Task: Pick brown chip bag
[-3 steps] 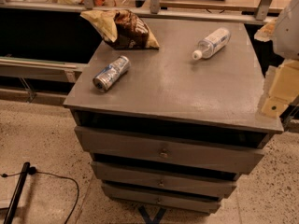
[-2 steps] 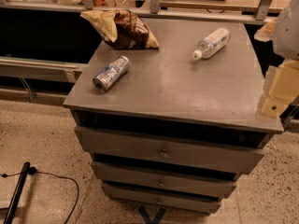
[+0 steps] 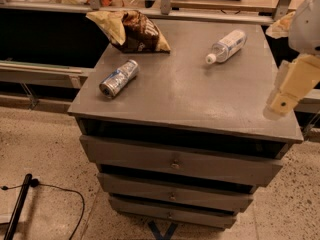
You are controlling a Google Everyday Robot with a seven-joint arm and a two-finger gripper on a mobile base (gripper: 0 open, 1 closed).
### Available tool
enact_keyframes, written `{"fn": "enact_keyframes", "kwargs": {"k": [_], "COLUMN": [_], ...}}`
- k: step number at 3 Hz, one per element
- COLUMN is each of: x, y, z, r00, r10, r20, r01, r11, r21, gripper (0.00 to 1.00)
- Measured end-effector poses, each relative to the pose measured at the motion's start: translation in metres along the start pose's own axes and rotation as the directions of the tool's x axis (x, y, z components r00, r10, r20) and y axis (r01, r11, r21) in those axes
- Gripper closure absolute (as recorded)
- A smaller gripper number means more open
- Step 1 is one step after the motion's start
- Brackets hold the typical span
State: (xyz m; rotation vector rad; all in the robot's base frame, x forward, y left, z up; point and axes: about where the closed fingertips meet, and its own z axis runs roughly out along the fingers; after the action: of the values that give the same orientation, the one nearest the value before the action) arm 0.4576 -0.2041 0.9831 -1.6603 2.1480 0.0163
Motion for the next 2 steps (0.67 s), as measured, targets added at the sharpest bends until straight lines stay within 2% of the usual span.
{"fn": "enact_keyframes", "kwargs": {"k": [1,2], "x": [-0.035,-0.069], "y": [-0.042,-0.082], "z": [0.013,0.022], "r00": [0.972,0.888], "r10": [-0.017,-0.006], "r20": [0.236,0.460], "r01": [0.020,0.020], "r11": [0.9998,0.9994], "r21": [-0.008,-0.026], "gripper": [0.00,0.00]}}
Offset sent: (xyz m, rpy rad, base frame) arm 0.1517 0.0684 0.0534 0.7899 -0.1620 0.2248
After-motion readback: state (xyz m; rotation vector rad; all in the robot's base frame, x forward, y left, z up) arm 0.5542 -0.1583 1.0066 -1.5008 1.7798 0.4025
